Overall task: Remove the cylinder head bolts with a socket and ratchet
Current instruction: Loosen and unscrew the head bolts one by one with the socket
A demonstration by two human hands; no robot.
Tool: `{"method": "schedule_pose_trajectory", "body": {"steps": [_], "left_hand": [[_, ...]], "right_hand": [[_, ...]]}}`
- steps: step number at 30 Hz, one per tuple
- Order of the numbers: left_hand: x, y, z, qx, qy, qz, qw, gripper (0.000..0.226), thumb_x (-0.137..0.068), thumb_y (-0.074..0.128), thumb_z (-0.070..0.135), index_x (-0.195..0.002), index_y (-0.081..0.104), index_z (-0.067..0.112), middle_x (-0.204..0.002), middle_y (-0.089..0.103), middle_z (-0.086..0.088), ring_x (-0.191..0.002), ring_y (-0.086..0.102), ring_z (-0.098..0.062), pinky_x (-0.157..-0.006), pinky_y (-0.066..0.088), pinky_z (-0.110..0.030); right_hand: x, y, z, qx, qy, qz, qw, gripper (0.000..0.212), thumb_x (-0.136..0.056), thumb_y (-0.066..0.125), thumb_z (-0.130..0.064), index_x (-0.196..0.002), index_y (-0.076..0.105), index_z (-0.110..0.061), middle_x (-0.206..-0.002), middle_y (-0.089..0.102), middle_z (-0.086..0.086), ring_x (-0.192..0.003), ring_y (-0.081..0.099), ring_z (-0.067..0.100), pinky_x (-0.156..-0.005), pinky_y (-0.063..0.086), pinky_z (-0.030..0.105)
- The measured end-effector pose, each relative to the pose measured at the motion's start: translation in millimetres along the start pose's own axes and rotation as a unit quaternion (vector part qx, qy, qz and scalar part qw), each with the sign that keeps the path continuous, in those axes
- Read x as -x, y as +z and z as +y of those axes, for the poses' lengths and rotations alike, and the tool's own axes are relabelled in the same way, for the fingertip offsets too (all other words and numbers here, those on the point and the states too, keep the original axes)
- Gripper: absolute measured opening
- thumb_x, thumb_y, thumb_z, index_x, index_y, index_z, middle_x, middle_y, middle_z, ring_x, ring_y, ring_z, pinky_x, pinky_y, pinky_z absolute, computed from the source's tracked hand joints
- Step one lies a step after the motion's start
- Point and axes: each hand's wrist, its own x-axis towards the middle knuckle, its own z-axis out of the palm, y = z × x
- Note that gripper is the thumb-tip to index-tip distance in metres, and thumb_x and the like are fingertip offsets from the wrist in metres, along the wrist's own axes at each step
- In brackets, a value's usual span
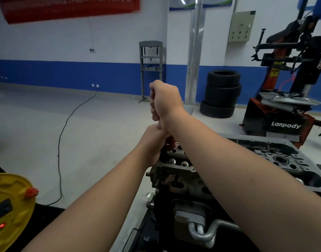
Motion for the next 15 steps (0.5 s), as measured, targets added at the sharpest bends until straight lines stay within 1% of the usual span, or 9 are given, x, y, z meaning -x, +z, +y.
{"method": "schedule_pose_trajectory", "body": {"steps": [1, 3, 5, 7, 9, 11, 13, 14, 15], "left_hand": [[-0.9, 0.0, -1.5, 0.007, -0.007, -0.009, 1.0, 0.016, -0.089, 0.055, 0.008, -0.073, 0.054, 0.01, -0.052, 0.048, -0.003, -0.047, 0.044, -0.016, -0.047, 0.038, -0.029], [-2.0, 2.4, -0.9, -0.003, -0.014, -0.006, 1.0, 0.016, -0.079, 0.05, 0.02, -0.066, 0.042, 0.014, -0.048, 0.034, -0.001, -0.044, 0.03, -0.015, -0.047, 0.029, -0.029], [-2.5, 7.1, 0.9, -0.016, -0.012, 0.021, 1.0, 0.014, -0.075, 0.046, 0.025, -0.067, 0.039, 0.016, -0.047, 0.03, 0.001, -0.042, 0.025, -0.014, -0.046, 0.025, -0.028], [-2.7, 11.2, 0.2, -0.024, -0.006, 0.053, 0.998, 0.018, -0.082, 0.046, 0.021, -0.066, 0.039, 0.017, -0.046, 0.032, 0.002, -0.043, 0.025, -0.015, -0.046, 0.024, -0.028], [-4.2, 13.3, -2.5, -0.036, -0.004, 0.08, 0.996, 0.028, -0.09, 0.044, 0.01, -0.063, 0.038, 0.017, -0.046, 0.033, 0.002, -0.042, 0.026, -0.015, -0.045, 0.024, -0.028], [-5.0, 14.9, -3.2, -0.039, -0.004, 0.089, 0.995, 0.029, -0.09, 0.042, 0.004, -0.063, 0.041, 0.015, -0.046, 0.034, 0.001, -0.043, 0.027, -0.015, -0.044, 0.024, -0.027], [-5.6, 15.8, -3.1, -0.031, 0.004, 0.092, 0.995, 0.026, -0.091, 0.047, 0.007, -0.067, 0.044, 0.015, -0.048, 0.035, 0.001, -0.043, 0.028, -0.016, -0.045, 0.024, -0.028], [-7.1, 16.0, -4.6, -0.028, 0.009, 0.091, 0.995, 0.025, -0.093, 0.051, 0.011, -0.069, 0.046, 0.015, -0.048, 0.036, 0.001, -0.043, 0.029, -0.016, -0.045, 0.024, -0.028], [-7.5, 16.0, -5.8, -0.028, 0.011, 0.089, 0.996, 0.027, -0.097, 0.057, 0.019, -0.071, 0.047, 0.016, -0.049, 0.037, 0.002, -0.042, 0.031, -0.016, -0.045, 0.026, -0.028]], "right_hand": [[-1.3, -1.5, 0.6, -0.022, 0.02, -0.011, 1.0, 0.03, -0.088, 0.043, -0.017, -0.059, 0.038, -0.019, -0.054, 0.037, 0.003, -0.047, 0.028, 0.018, -0.05, 0.025, 0.032], [-4.1, -4.8, 2.8, -0.048, 0.039, -0.037, 0.997, 0.032, -0.088, 0.044, -0.019, -0.057, 0.038, -0.02, -0.049, 0.034, -0.001, -0.044, 0.024, 0.016, -0.047, 0.022, 0.028], [-5.4, -6.9, 4.8, -0.057, 0.041, -0.06, 0.996, 0.033, -0.089, 0.045, -0.02, -0.057, 0.037, -0.021, -0.049, 0.032, -0.002, -0.043, 0.023, 0.015, -0.045, 0.021, 0.026], [-5.9, -8.5, 5.5, -0.063, 0.038, -0.076, 0.994, 0.033, -0.09, 0.045, -0.02, -0.058, 0.037, -0.021, -0.049, 0.031, -0.002, -0.043, 0.023, 0.015, -0.045, 0.021, 0.027], [-5.7, -11.5, 4.9, -0.072, 0.041, -0.092, 0.992, 0.032, -0.091, 0.045, -0.022, -0.059, 0.038, -0.021, -0.05, 0.031, -0.002, -0.044, 0.023, 0.015, -0.046, 0.022, 0.027], [-1.7, -15.9, 5.1, -0.08, 0.042, -0.106, 0.99, 0.032, -0.094, 0.047, -0.028, -0.063, 0.041, -0.021, -0.052, 0.032, -0.002, -0.046, 0.025, 0.015, -0.049, 0.023, 0.03], [6.6, -26.9, 4.8, -0.074, 0.058, -0.123, 0.988, 0.038, -0.099, 0.047, -0.046, -0.074, 0.05, -0.017, -0.057, 0.043, -0.001, -0.05, 0.039, 0.015, -0.053, 0.035, 0.032], [11.7, -37.4, 3.2, -0.055, 0.065, -0.117, 0.99, 0.045, -0.1, 0.044, -0.055, -0.084, 0.056, -0.015, -0.065, 0.054, 0.001, -0.058, 0.052, 0.017, -0.06, 0.046, 0.032], [17.9, -52.9, 1.8, -0.025, 0.064, -0.101, 0.993, 0.05, -0.101, 0.04, -0.06, -0.096, 0.06, -0.014, -0.079, 0.064, 0.003, -0.074, 0.063, 0.019, -0.074, 0.055, 0.035]]}}
